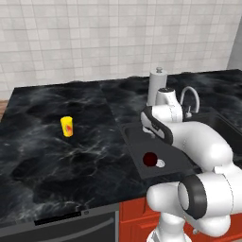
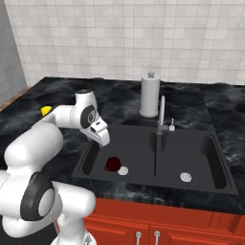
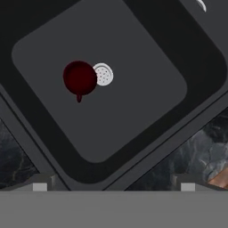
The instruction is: Move any existing items from the left basin to the right basin for drying. Then move the cup from the counter to the left basin of the sink for washing.
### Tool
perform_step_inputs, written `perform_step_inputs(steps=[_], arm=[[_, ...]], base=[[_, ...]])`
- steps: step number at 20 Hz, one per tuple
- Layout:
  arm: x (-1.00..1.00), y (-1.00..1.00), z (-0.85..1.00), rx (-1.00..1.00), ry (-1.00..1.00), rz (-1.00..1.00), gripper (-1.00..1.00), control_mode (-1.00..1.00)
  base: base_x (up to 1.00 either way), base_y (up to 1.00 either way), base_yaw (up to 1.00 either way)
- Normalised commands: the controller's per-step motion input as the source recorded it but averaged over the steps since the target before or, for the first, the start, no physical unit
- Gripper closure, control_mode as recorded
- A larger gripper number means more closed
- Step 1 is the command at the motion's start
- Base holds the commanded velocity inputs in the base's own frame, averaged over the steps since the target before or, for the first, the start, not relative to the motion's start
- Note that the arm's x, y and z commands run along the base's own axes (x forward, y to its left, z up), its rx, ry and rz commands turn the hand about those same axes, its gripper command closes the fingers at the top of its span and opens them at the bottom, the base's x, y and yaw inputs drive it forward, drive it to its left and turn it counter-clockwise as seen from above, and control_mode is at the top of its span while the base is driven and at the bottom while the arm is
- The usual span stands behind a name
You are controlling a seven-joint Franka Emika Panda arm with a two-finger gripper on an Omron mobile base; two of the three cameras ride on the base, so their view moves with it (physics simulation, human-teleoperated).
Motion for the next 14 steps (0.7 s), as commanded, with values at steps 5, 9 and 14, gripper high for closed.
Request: perform_step_inputs(steps=[5, 9, 14], arm=[[0.00, 0.00, -0.09, 0.01, 0.01, 0.00, -1.00, -1.00], [0.00, 0.00, -0.08, 0.03, 0.01, 0.00, -1.00, -1.00], [0.00, -0.02, -0.02, 0.07, 0.00, 0.00, -1.00, -1.00]], base=[[0.00, 0.00, 0.00], [0.00, 0.00, 0.00], [0.00, 0.00, 0.00]])
